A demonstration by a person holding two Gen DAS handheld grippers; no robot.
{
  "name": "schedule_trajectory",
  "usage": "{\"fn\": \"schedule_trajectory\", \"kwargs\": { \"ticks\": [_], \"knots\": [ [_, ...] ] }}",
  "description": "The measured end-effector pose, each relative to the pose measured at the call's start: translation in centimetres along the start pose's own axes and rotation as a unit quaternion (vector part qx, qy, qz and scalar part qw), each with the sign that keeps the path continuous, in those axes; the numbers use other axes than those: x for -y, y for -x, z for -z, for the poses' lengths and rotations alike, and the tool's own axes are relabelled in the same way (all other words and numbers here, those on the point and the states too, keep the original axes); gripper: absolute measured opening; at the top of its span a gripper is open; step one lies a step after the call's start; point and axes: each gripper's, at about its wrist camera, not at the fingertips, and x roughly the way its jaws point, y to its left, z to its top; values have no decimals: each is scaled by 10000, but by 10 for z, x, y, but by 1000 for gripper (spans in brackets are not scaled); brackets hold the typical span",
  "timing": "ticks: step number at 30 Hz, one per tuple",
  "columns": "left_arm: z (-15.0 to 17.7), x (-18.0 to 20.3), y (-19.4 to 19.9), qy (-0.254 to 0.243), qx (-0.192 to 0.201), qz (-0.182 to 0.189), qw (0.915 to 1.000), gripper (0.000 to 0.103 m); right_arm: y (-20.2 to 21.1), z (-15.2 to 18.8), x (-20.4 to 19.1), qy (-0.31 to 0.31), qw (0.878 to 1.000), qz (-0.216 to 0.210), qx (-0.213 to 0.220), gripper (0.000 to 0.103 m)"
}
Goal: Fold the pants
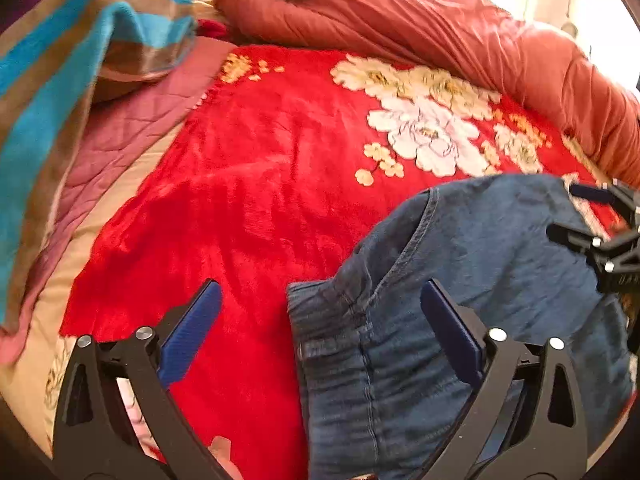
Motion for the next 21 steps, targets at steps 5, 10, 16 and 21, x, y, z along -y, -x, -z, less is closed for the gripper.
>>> {"fn": "schedule_trajectory", "kwargs": {
  "ticks": [5,10,16,21],
  "knots": [
    [-4,-2,-25,-59,-283,167,9994,65,-20,-17,6,70,9999,-106,-117,99],
    [0,-7,-36,39,-343,316,9989,33,-37,-28,-2,563,9982,0,-194,99],
    [2,-19,-13,289,198,402,9986,29,-54,-36,-10,886,9957,48,-270,99],
    [3,-9,0,-35,503,154,9986,29,-64,-38,-25,1232,9920,38,-276,98]
  ]
}}
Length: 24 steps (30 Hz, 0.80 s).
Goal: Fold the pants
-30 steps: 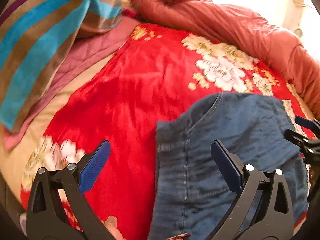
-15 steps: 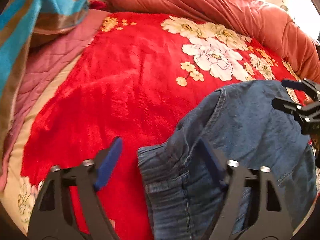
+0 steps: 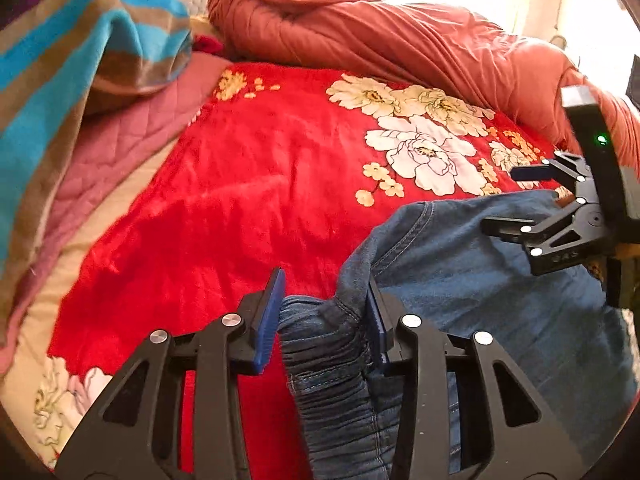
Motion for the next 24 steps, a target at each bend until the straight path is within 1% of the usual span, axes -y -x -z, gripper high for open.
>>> {"fn": "schedule_trajectory", "kwargs": {
  "ticks": [1,2,3,5,7,8,9,11,12,15,18,19,20,21,22,23,24],
  "knots": [
    [0,1,0,-29,20,-23,10000,29,-2,-1,-4,103,9999,18,-11,97],
    [1,1,0,-61,31,-51,10000,29,-4,-2,-7,174,9998,33,-14,95],
    [1,0,-1,-69,35,-62,10000,29,-6,-4,-11,265,9996,17,-25,89],
    [2,0,-2,-92,35,-83,9999,29,-9,-8,-17,343,9994,-92,-59,80],
    [3,1,-1,-152,70,-122,9998,30,-11,-12,-21,384,9992,-84,-66,77],
    [4,2,0,-175,97,-136,9997,30,-13,-13,-23,429,9990,-102,-79,73],
    [4,3,1,-204,120,-153,9996,30,-15,-14,-27,506,9986,-128,-104,66],
    [5,5,1,-261,155,-186,9994,31,-19,-15,-32,644,9977,-131,-149,60],
    [6,5,1,-273,159,-198,9993,31,-21,-15,-35,692,9974,-94,-146,58],
    [9,3,-3,-254,91,-204,9994,31,-22,-14,-37,618,9980,-41,-122,58],
    [9,-4,-5,-93,11,-85,9999,32,-23,-12,-33,425,9989,-138,-121,58],
    [9,-6,-5,-34,2,-43,10000,32,-22,-12,-32,394,9990,-202,-104,55],
    [9,-8,-4,7,12,-15,10000,32,-20,-11,-33,360,9989,-303,-71,47],
    [9,-8,-4,17,32,-12,10000,32,-17,-9,-34,360,9987,-359,-44,36],
    [9,-7,-2,6,63,-16,10000,32,-15,-8,-36,363,9986,-395,-18,30],
    [10,-6,0,-20,90,-35,10000,32,-11,-6,-38,351,9984,-452,7,17],
    [11,-5,2,-48,112,-52,9999,32,-7,-3,-39,337,9986,-407,31,12]
  ]
}}
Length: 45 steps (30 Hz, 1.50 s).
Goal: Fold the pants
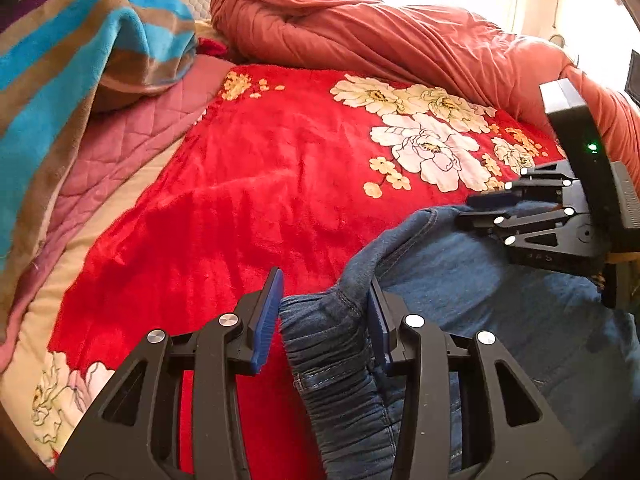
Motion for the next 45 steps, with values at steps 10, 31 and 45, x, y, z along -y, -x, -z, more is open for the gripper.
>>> {"fn": "schedule_trajectory", "kwargs": {
  "ticks": [10,31,45],
  "knots": [
    [1,1,29,55,408,81,9991,31,92,38,2,-728,9915,-278,1042,7],
    [107,25,132,-51,5,377,9993,31,210,179,-128,-121,9818,-1474,1192,0],
    [105,38,143,-121,105,138,9998,31,164,175,-144,1915,9740,698,987,51]
  ]
}}
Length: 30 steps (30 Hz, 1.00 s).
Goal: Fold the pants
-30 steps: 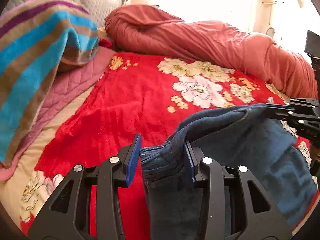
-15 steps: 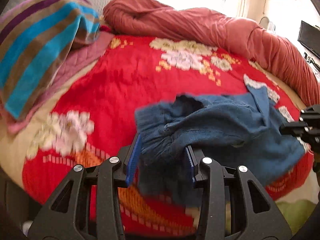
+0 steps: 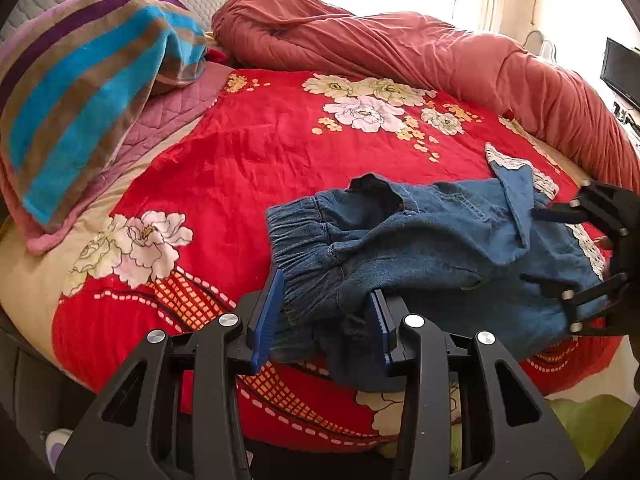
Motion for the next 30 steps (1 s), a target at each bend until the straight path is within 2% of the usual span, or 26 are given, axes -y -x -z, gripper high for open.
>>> {"fn": "schedule_trajectory", "kwargs": {
  "ticks": [1,2,3,7,10,14,17,19,21,23,26,28,29,30],
  "knots": [
    [-2,1,0,-40,39,-43,10000,31,-9,1,3,1,9999,45,-117,46],
    [-3,1,1,-54,59,-71,9999,31,-15,2,7,-36,9998,26,-217,15],
    [-5,0,0,-53,66,-75,9999,31,-18,1,15,-195,9993,-43,-301,3],
    [-7,-5,3,-42,110,-102,9999,29,17,-3,39,-961,9935,-576,194,3],
    [-1,-8,9,-49,107,84,9999,29,47,-2,36,-1091,9886,-906,512,3],
    [13,-10,10,-190,-54,130,9997,29,47,6,5,-907,9875,-1243,356,3],
    [25,-15,2,-124,-301,134,9994,30,26,16,-15,-1078,9816,-1573,77,3],
    [30,-17,0,-79,-391,110,9991,33,17,20,-22,-1224,9776,-1715,5,3],
    [33,-19,4,-55,-368,3,9993,45,14,22,-26,-1292,9764,-1729,-50,3],
    [35,-20,14,-69,-281,-149,9995,47,15,23,-24,-1408,9732,-1818,9,4],
    [39,-21,28,-74,-204,-401,9990,47,22,25,-19,-1506,9699,-1911,95,6],
    [38,-23,43,37,-82,-577,9983,41,26,26,-21,-1455,9705,-1923,93,6],
    [34,-24,49,79,4,-566,9984,34,29,26,-22,-1424,9704,-1948,107,8],
    [27,-21,57,134,147,-486,9986,31,31,28,-21,-1414,9694,-2001,118,12]
  ]
}}
